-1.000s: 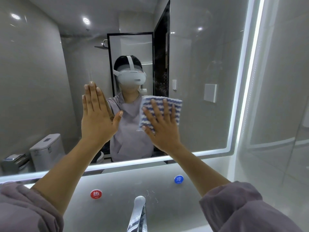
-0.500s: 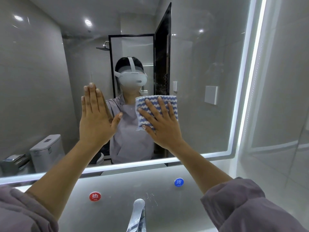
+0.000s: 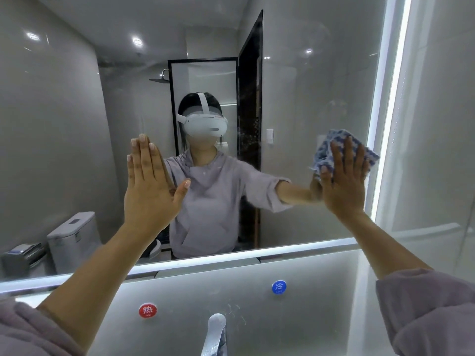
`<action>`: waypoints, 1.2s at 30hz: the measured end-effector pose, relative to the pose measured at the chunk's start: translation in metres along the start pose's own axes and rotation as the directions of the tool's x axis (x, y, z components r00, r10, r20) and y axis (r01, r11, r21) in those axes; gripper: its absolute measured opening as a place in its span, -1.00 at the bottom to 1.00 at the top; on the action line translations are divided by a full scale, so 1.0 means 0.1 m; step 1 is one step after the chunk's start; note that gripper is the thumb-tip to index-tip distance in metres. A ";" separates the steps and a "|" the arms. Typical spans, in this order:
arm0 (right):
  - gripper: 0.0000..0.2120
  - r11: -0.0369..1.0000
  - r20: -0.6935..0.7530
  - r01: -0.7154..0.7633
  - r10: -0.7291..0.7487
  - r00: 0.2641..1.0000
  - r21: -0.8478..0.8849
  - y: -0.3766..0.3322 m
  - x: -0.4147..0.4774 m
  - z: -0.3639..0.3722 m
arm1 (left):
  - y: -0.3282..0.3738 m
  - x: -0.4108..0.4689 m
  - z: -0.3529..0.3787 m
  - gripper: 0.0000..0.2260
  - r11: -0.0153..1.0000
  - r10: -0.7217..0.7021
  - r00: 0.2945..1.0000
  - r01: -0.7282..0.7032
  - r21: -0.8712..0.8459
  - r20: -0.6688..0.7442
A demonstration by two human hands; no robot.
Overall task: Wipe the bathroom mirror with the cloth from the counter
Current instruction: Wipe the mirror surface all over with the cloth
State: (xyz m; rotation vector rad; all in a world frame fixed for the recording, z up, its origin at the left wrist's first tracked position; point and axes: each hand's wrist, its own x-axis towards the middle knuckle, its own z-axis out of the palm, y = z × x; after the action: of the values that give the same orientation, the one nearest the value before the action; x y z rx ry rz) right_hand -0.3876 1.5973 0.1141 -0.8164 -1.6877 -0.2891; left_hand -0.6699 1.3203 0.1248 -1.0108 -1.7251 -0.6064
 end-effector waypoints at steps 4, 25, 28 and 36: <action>-0.43 0.993 0.021 -0.113 0.113 0.993 0.014 0.20 0.01 -0.06 | 0.00 0.00 0.00 -0.16 1.000 -0.002 1.000 0.002 -0.010 0.009; -0.35 0.993 0.066 0.073 -0.067 0.996 -0.091 -1.03 0.17 0.16 | 0.04 -0.01 -0.03 -0.16 0.999 -0.035 0.999 0.036 -0.018 0.038; -0.34 0.985 0.065 0.153 -0.148 0.987 -0.080 -1.25 0.17 0.16 | 0.05 -0.01 -0.03 -0.16 0.999 -0.042 0.998 0.043 -0.023 0.048; -0.38 0.947 0.040 0.313 -0.311 0.950 -0.069 -1.85 0.14 0.14 | 0.03 -0.01 -0.03 -0.16 0.999 -0.040 0.997 0.041 -0.013 0.071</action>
State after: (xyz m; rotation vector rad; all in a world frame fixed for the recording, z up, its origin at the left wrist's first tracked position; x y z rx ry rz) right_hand -0.5195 1.4770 0.1651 -0.6065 -1.8419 -0.5636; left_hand -0.6652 1.3191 0.1249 -1.0197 -1.8095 -0.6164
